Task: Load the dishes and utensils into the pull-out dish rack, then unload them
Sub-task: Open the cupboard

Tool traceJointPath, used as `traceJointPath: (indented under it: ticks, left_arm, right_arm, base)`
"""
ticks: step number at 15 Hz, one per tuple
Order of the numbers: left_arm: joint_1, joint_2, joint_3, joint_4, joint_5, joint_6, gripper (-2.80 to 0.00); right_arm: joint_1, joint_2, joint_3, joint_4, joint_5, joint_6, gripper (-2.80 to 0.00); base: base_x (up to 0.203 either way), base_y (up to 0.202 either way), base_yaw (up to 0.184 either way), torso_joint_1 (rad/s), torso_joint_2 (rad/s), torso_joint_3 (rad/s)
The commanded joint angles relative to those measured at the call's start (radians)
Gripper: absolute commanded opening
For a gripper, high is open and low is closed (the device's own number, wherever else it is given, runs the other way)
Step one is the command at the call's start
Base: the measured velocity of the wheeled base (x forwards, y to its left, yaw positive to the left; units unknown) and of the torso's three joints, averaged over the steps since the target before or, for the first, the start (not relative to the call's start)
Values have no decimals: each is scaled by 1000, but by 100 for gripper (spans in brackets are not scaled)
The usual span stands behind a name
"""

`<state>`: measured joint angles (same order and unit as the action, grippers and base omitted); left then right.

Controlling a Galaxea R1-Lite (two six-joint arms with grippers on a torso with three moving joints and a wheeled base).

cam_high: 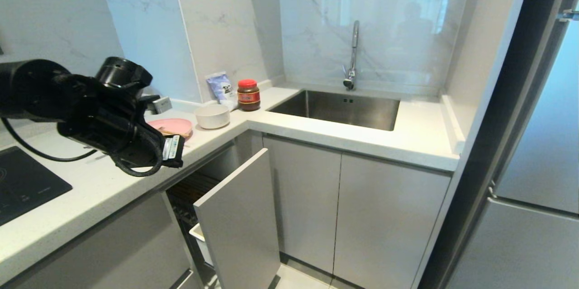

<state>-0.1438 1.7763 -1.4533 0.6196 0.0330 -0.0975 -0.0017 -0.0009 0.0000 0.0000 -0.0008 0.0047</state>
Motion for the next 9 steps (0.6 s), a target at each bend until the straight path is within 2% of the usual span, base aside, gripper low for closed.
traceJointPath:
  ticks: [1,3,9]
  left_arm:
    - [-2,144,-43,3,0,-43,-280]
    - [-1,214,-90,2,1,-103,-280]
    - [0,362,-191,-10,12,-231,-280]
  right_arm:
    - [0,-4,2,0,1,0,-280]
    - [0,-4,2,0,1,0,-280]
    - [0,-4,2,0,1,0,-280]
  base:
    - [0,0,0,0,0,0]
    - [0,0,0,0,0,0]
    - [0,0,0,0,0,0]
